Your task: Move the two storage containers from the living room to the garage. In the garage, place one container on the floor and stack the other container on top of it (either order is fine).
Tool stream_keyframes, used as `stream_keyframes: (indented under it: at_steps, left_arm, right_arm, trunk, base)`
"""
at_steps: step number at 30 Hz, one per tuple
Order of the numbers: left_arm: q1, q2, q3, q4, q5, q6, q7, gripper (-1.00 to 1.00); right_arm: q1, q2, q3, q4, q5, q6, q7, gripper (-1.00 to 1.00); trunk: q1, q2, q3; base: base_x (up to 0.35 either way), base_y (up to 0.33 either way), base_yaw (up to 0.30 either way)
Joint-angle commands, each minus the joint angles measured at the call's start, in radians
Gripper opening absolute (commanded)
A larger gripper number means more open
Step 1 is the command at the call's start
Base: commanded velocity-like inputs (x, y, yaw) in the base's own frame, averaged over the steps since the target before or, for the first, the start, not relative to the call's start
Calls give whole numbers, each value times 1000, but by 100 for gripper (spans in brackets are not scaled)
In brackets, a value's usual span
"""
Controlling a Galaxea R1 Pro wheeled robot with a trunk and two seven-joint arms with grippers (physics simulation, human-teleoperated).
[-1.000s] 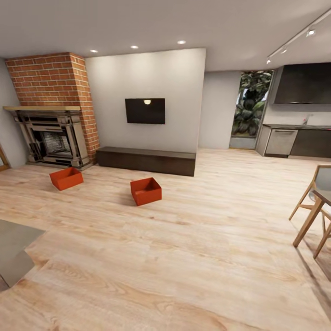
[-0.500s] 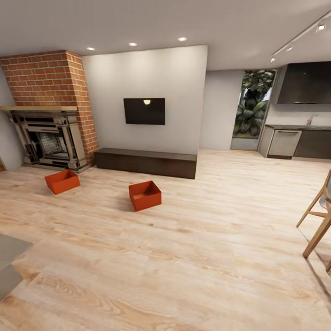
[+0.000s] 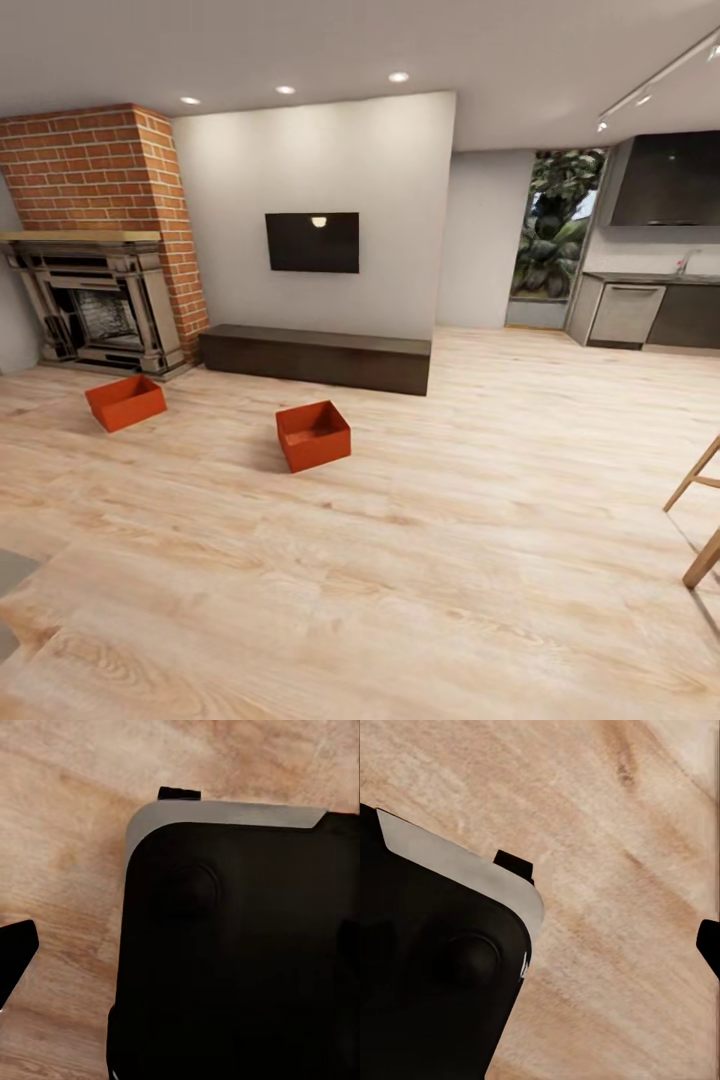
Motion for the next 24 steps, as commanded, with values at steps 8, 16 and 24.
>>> stream_keyframes:
  at_steps: [8,16,24]
  left_arm:
    - [0,9,2,-83,8,75,-1,100]
    - [0,13,2,-86,9,74,-1,100]
    - [0,12,3,-85,11,74,0,100]
  right_arm:
    - [-1,1,8,3,-10,-6,0,100]
    - [-1,1,9,3,-9,-6,0,100]
    - [-1,1,8,2,-9,-5,0,100]
  trunk:
    - [1,0,-1]
    - [1,0,-1]
    - [1,0,-1]
  base:
    - [322,0,0]
    - [322,0,0]
    - [322,0,0]
